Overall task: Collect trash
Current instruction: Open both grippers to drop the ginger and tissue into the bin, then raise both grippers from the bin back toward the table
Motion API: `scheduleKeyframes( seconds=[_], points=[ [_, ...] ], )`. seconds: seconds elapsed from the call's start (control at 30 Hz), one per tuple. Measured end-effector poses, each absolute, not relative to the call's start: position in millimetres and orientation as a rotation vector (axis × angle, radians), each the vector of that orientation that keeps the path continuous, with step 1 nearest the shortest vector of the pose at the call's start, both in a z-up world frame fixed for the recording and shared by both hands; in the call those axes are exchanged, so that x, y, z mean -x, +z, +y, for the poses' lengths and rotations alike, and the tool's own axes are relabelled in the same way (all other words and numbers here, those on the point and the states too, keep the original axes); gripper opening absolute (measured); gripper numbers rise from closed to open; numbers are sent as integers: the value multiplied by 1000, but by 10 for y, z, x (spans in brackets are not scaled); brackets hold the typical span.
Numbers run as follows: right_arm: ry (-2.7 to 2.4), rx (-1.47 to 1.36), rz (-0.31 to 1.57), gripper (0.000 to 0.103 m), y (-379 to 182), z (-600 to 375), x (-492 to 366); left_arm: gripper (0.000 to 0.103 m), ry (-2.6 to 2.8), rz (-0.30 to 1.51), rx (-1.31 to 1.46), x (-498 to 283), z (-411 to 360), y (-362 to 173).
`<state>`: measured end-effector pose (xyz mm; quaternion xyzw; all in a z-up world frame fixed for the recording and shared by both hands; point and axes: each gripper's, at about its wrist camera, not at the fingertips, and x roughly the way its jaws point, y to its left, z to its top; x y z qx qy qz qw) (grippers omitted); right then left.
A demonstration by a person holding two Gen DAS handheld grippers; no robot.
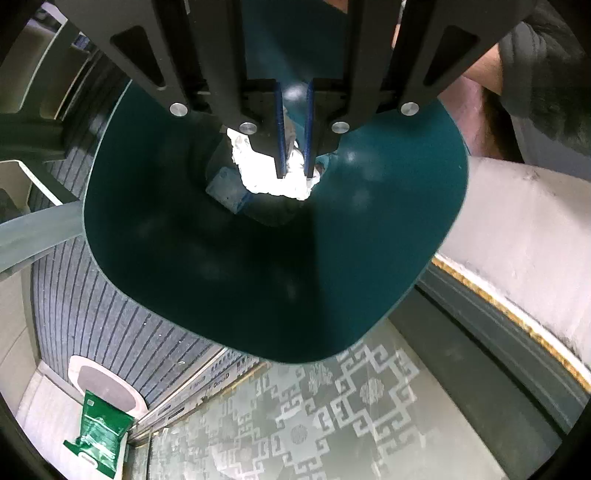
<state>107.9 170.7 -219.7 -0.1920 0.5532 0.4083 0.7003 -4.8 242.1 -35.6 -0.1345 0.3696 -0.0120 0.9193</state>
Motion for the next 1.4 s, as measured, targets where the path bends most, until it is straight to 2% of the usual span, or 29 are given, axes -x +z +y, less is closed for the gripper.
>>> scheduleKeyframes(
  seconds=[0.1,0.13,0.17,0.23,0.5,0.73,1.0,1.17,1.4],
  points=[
    [896,451,1231,16,-2250,1678,-1054,39,-29,725,281,52,2409,-256],
    [892,461,1226,22,-2253,1679,-1053,41,-31,714,283,53,2398,-217],
    [891,468,1222,34,-2249,1672,-1040,43,-33,702,285,56,2383,-172],
    [900,467,1212,46,-2224,1656,-1008,44,-37,680,287,66,2369,-120],
    [958,450,1157,49,-1932,1657,-843,52,-45,586,291,90,2257,175],
    [1010,423,1044,55,-1390,1584,-668,56,-11,534,290,86,2224,363],
    [1031,313,908,56,-718,1265,-656,61,12,460,285,132,2137,642],
    [1004,261,812,65,-329,966,-705,63,5,427,288,114,2017,741],
    [929,233,702,71,41,453,-794,68,-18,429,284,-29,1771,768]
  ],
)
